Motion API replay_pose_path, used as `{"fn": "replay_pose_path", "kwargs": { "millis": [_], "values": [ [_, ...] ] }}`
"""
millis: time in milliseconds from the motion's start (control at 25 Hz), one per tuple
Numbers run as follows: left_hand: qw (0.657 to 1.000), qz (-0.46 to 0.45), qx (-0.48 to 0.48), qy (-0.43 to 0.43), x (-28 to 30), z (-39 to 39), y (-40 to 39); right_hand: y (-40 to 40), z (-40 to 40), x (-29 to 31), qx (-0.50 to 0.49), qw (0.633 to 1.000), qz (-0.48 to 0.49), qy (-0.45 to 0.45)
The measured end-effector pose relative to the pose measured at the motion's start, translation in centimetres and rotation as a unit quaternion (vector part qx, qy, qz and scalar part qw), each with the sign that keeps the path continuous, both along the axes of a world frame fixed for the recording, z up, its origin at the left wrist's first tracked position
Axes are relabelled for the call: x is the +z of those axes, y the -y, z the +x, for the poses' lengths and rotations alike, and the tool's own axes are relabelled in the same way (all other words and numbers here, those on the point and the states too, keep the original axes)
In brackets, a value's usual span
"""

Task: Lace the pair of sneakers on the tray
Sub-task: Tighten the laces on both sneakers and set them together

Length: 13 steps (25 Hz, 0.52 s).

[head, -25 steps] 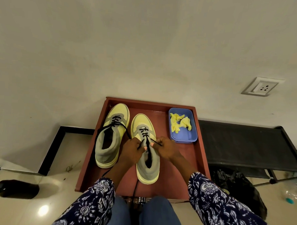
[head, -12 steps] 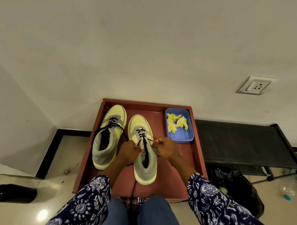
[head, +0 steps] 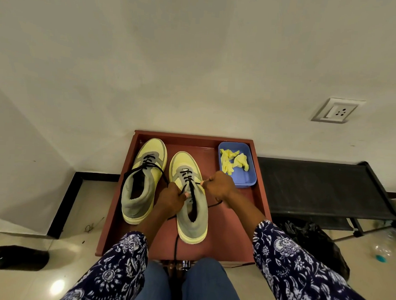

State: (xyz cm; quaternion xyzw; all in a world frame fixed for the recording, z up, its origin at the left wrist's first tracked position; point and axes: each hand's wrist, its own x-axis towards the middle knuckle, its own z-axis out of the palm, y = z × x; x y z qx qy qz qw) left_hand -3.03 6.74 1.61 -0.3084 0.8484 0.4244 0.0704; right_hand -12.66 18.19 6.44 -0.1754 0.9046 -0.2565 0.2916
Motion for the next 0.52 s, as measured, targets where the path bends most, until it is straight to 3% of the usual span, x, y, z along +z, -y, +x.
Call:
{"fn": "replay_pose_path", "kwargs": {
  "millis": [360, 520],
  "values": [
    [0.988, -0.136, -0.073, 0.012, -0.1, -0.1, -0.4, -1.1, -1.1, 2.7, 0.017, 0.999, -0.013, 0.038],
    [0.988, -0.132, -0.076, 0.030, 0.3, -0.1, -0.3, -1.4, -1.4, 3.8, -0.001, 0.999, -0.019, 0.042]
  ]
}}
